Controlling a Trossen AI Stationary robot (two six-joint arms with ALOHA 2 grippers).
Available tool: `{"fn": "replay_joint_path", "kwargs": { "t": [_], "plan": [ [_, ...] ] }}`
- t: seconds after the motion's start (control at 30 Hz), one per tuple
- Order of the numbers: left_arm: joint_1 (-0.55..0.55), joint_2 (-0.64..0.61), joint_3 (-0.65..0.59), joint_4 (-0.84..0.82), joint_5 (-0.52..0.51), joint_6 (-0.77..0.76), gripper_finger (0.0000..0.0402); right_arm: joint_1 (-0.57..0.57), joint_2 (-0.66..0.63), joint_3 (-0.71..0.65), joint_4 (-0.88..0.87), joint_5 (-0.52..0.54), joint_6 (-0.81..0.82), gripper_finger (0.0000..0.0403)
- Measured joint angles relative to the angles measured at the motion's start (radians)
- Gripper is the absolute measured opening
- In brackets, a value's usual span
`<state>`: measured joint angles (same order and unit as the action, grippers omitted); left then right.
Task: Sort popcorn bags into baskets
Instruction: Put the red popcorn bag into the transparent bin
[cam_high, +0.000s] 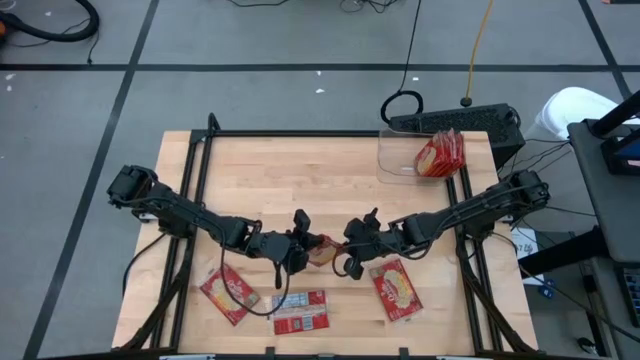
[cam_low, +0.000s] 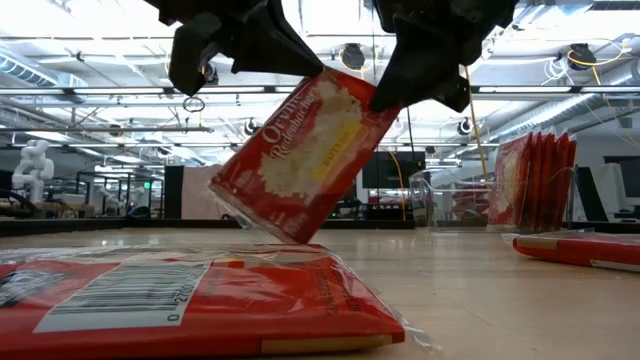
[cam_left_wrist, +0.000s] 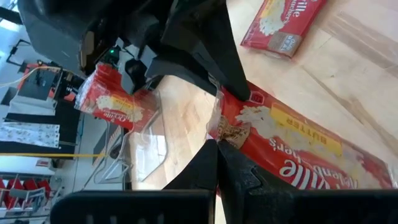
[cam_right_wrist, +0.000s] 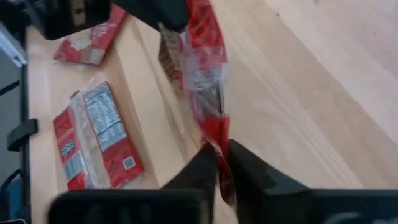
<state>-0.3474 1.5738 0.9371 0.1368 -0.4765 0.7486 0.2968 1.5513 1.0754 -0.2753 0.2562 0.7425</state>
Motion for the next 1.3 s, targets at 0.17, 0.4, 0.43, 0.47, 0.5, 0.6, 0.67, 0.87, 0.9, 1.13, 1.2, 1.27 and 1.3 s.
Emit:
{"fn": "replay_joint_path", "kwargs": {
  "t": [0.17, 0.4, 0.43, 0.47, 0.5, 0.6, 0.67, 0.87, 0.9, 1.13, 1.2, 1.27, 1.3],
  "plan": [
    [-0.009, 0.0, 0.0, 0.0, 0.0, -0.01, 0.0008, 0.014, 0.0, -0.005, 0.034, 0.0, -0.021, 0.001],
    [0.006, 0.0, 0.001, -0.007, -0.091, -0.237, 0.0026, 0.015, -0.013, -0.005, 0.04, 0.012, -0.044, 0.0002],
    [0.009, 0.0, 0.002, -0.018, -0.117, -0.259, 0.004, 0.01, -0.022, -0.005, 0.034, 0.015, -0.048, 0.0001],
    [0.011, 0.0, 0.002, -0.027, -0.15, -0.277, 0.0058, 0.006, -0.034, -0.005, 0.025, 0.025, -0.049, 0.0001],
    [0.012, 0.0, 0.002, -0.032, -0.197, -0.292, 0.0079, 0.001, -0.051, -0.005, 0.005, 0.035, -0.05, 0.0001],
    [0.012, 0.0, 0.002, -0.019, -0.395, -0.355, 0.0148, -0.016, -0.12, -0.005, -0.073, 0.083, -0.05, 0.0001],
    [0.017, -0.002, 0.002, -0.018, -0.534, -0.429, 0.0193, -0.024, -0.178, -0.005, -0.152, 0.125, -0.029, 0.0001],
    [0.085, -0.073, 0.002, -0.163, -0.484, -0.785, 0.0267, -0.03, -0.374, -0.005, -0.31, 0.34, 0.029, 0.0],
    [0.104, -0.078, 0.001, -0.18, -0.433, -0.839, 0.0268, -0.03, -0.406, -0.005, -0.325, 0.383, 0.027, 0.0],
    [0.177, -0.081, 0.001, -0.191, -0.069, -0.941, 0.0229, -0.092, -0.586, -0.005, -0.354, 0.594, -0.081, 0.0],
    [0.181, -0.077, 0.001, -0.195, -0.018, -0.953, 0.0216, -0.127, -0.619, -0.005, -0.362, 0.632, -0.112, 0.0],
    [0.179, -0.078, 0.001, -0.194, -0.002, -0.962, 0.0203, -0.165, -0.646, -0.005, -0.367, 0.664, -0.143, 0.0],
    [0.176, -0.078, 0.001, -0.191, 0.002, -0.967, 0.0197, -0.185, -0.659, -0.005, -0.37, 0.681, -0.157, 0.0]
  ]
}}
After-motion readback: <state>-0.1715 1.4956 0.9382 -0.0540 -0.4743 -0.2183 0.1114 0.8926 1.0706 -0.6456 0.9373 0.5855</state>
